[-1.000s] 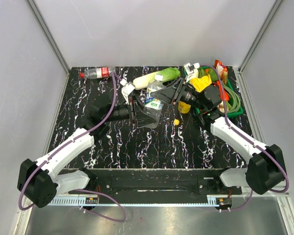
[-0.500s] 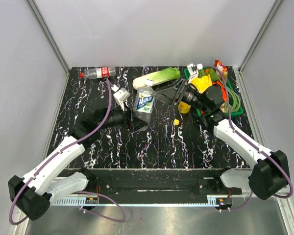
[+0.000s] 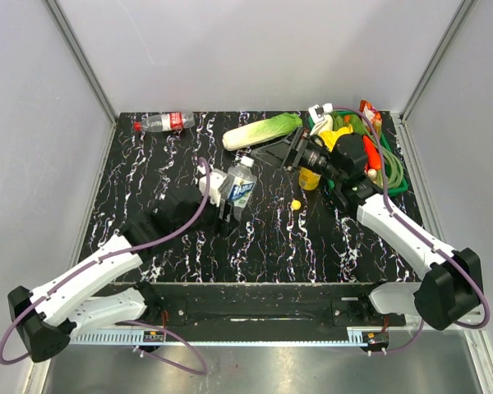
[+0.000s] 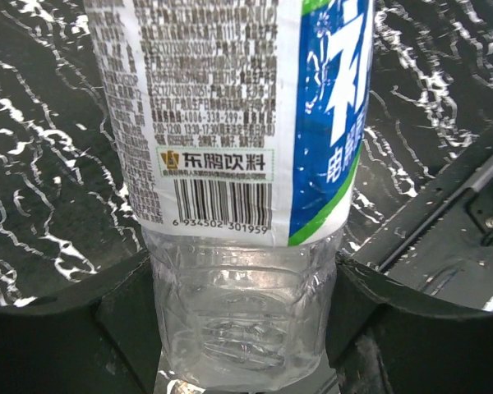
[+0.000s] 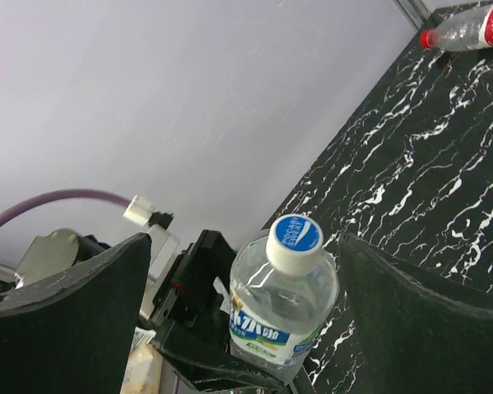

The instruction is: Unscrew the bottle caps

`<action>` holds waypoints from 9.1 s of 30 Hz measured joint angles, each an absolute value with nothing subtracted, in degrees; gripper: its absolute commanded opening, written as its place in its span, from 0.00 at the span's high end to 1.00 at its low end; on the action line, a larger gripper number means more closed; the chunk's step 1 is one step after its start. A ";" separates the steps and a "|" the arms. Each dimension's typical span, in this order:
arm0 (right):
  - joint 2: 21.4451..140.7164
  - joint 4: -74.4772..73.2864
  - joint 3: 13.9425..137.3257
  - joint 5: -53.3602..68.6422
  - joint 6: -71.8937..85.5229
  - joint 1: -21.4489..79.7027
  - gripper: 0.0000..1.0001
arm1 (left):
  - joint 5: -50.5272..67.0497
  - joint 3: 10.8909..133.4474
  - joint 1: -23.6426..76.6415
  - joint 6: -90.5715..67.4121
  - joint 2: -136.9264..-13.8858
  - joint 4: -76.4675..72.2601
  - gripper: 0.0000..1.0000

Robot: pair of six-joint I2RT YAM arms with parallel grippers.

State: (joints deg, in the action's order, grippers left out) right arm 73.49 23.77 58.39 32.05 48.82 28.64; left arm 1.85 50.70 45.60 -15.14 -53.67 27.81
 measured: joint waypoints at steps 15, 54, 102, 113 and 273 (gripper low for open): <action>77.82 19.55 59.68 32.14 50.39 28.64 0.34 | -20.53 58.15 58.33 -14.79 -61.30 31.77 0.61; 77.82 17.96 60.36 30.87 50.50 28.45 1.00 | -27.46 60.80 62.15 -13.37 -65.39 34.30 0.61; 77.65 34.79 58.17 43.51 49.47 28.03 1.00 | 29.50 42.96 40.23 -22.41 -53.30 6.11 0.65; 77.30 45.34 58.00 51.37 54.68 27.92 1.00 | 39.44 40.99 39.55 -24.60 -51.20 0.14 0.65; 70.43 52.93 62.24 58.15 61.93 25.76 1.00 | 55.61 44.18 42.09 -38.96 -57.21 -22.39 0.86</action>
